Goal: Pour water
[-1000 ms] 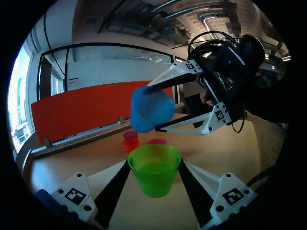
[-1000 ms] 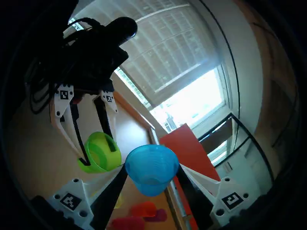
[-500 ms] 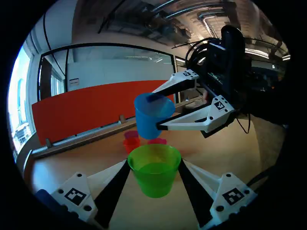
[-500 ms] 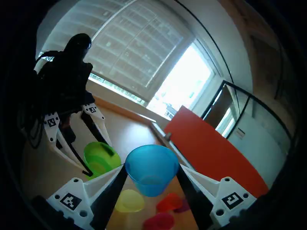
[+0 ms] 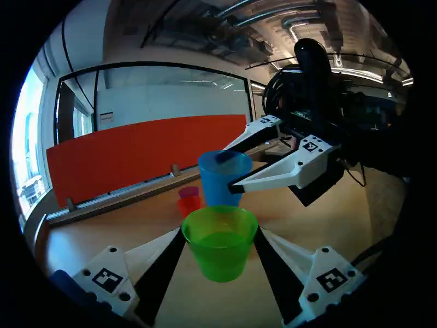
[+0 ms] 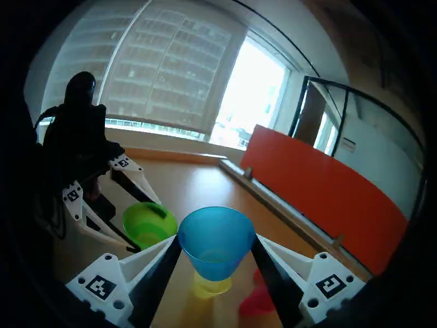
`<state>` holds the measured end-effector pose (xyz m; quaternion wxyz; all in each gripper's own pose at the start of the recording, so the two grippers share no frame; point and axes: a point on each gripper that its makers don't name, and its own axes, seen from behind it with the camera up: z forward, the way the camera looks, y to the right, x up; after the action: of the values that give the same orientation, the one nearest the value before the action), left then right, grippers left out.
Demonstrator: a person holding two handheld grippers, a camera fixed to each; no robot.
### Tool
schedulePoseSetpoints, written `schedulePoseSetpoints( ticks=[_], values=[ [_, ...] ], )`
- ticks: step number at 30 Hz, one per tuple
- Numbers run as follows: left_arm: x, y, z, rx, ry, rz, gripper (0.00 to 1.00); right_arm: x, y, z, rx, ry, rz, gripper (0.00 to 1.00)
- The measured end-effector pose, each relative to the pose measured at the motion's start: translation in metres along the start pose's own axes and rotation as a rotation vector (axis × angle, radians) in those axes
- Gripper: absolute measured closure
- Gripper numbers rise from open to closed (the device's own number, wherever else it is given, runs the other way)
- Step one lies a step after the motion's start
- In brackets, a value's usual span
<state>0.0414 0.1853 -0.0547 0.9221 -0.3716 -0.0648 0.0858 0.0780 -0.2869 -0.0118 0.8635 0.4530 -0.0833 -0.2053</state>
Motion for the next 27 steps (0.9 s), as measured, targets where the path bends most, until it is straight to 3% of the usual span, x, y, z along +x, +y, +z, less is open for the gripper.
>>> schedulePoseSetpoints(
  ticks=[9,27],
  values=[
    [-0.003,-0.002,-0.002,0.001,-0.011,0.0,0.13,-0.01,-0.005,-0.002,0.019,-0.037,0.086,0.09],
    [-0.027,0.001,-0.004,-0.038,-0.092,0.0,0.13,-0.05,-0.031,-0.018,0.117,-0.129,0.094,0.09]
  ],
)
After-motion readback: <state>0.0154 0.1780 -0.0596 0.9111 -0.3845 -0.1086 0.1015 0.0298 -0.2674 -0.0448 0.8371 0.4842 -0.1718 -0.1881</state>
